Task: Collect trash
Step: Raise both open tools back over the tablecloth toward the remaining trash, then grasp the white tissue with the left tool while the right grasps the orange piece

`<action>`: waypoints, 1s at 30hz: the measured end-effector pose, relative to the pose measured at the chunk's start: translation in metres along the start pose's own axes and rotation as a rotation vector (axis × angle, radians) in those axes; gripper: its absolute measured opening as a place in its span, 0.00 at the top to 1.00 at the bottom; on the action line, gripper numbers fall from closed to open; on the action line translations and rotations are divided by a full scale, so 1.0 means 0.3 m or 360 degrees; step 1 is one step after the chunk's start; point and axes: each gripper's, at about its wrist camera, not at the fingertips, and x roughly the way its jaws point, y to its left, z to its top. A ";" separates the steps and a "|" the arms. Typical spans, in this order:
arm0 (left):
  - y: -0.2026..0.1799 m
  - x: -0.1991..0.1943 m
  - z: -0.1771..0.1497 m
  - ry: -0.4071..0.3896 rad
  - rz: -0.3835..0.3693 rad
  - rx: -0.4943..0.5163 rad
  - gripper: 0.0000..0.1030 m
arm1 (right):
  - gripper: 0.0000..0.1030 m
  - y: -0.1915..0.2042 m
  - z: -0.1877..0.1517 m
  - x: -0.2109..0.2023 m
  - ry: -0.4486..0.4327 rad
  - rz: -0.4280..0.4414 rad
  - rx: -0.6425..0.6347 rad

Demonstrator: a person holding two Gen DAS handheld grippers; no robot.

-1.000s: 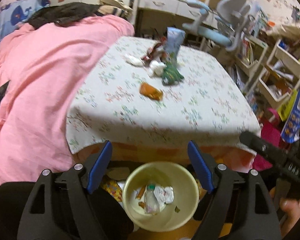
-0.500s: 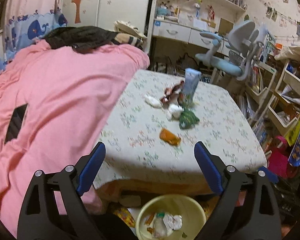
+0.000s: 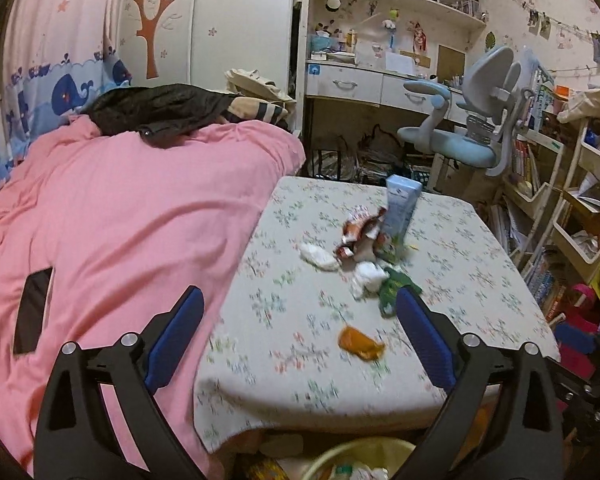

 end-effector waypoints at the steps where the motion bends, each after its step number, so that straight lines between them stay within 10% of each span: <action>1: 0.009 0.020 0.020 -0.0011 0.0011 -0.0013 0.09 | 0.08 0.004 0.016 0.007 -0.0010 -0.0003 -0.0032; 10: 0.047 0.190 0.061 0.0053 0.0040 -0.0092 0.09 | 0.07 0.012 0.103 0.107 -0.0023 0.0019 -0.0222; 30: -0.015 0.582 0.076 0.0409 -0.0059 0.0149 0.09 | 0.15 0.184 0.027 0.425 0.0413 0.0333 -0.0434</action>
